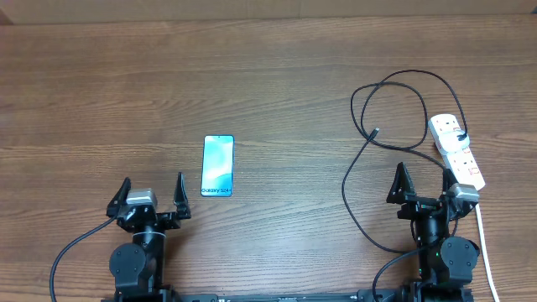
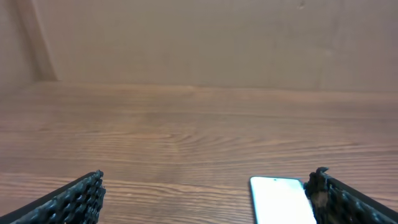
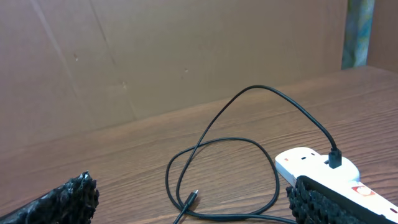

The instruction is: Plug charger to phone and switch on socket

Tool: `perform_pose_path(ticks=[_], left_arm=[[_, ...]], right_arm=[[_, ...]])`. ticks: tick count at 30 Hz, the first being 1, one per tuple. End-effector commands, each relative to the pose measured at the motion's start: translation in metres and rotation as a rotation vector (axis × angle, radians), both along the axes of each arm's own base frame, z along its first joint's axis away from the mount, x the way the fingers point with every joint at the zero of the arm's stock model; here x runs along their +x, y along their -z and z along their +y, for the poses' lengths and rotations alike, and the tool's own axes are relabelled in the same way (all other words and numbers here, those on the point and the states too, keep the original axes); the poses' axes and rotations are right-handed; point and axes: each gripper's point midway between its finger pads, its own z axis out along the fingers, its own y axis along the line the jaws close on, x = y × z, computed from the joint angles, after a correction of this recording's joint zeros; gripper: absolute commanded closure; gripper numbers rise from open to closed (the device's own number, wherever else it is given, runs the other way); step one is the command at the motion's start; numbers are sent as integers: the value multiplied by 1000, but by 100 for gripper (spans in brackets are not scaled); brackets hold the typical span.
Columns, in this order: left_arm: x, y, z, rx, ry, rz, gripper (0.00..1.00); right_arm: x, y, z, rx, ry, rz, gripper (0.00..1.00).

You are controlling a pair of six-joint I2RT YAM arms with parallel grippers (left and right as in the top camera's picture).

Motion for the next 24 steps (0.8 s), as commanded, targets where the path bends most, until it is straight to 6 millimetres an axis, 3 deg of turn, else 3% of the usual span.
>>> perform_pose_path(ticks=[1,13,24], left_arm=[[-1,-8,-12,-26,72,-23,0],[-8,-55,-23,-32,127,-7,1],[10,-113,-43,-71,252,93,0]], right_arm=[[0,1,2,-5,-11,-5,0],[0,1,2,-5,-11,-5,0],[0,1,2,-5,-11,-5,0]])
